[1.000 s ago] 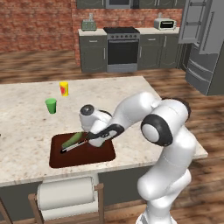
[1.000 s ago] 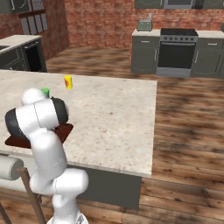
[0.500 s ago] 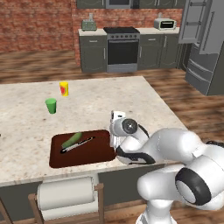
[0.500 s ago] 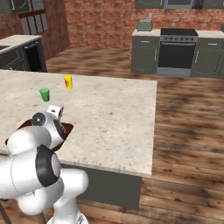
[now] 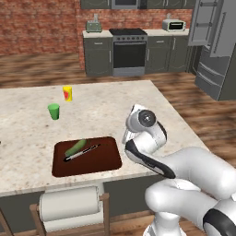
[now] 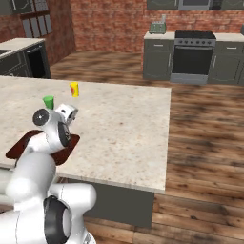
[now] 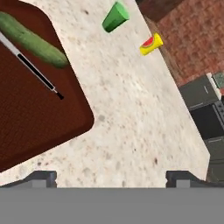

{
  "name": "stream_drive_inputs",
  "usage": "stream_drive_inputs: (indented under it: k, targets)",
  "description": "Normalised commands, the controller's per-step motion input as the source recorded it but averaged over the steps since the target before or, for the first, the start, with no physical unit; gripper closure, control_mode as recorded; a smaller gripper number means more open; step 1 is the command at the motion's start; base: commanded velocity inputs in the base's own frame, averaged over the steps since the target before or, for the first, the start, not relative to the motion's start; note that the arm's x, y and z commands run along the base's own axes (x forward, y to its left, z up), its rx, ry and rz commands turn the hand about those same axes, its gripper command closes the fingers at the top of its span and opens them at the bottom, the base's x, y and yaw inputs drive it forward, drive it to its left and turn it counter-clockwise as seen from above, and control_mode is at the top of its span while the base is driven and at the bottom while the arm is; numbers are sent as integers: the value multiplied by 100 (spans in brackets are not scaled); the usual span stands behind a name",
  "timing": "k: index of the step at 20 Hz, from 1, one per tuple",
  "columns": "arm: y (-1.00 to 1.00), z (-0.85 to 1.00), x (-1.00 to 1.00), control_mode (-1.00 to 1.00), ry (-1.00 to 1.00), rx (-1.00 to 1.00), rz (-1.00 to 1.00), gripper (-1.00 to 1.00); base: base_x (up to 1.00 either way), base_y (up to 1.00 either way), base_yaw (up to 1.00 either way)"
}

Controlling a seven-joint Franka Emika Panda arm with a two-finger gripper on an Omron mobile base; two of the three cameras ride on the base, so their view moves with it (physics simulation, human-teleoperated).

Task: Gather the cucumber and sweet potato from the fridge and place them on a tray on the dining counter. Then gather the steak and chicken drumstick from the fridge and place them on the other tray.

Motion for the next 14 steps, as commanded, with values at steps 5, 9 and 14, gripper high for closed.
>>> stream_drive_inputs:
  k: [5, 9, 14]
  targets:
    - [-47, 20, -55, -100, 0, 19, -55, -100, 0, 0, 0]
    - [-75, 6, -77, -100, 2, 36, -39, -100, 0, 0, 0]
    - [-65, 4, -64, -100, 7, 37, -9, -100, 0, 0, 0]
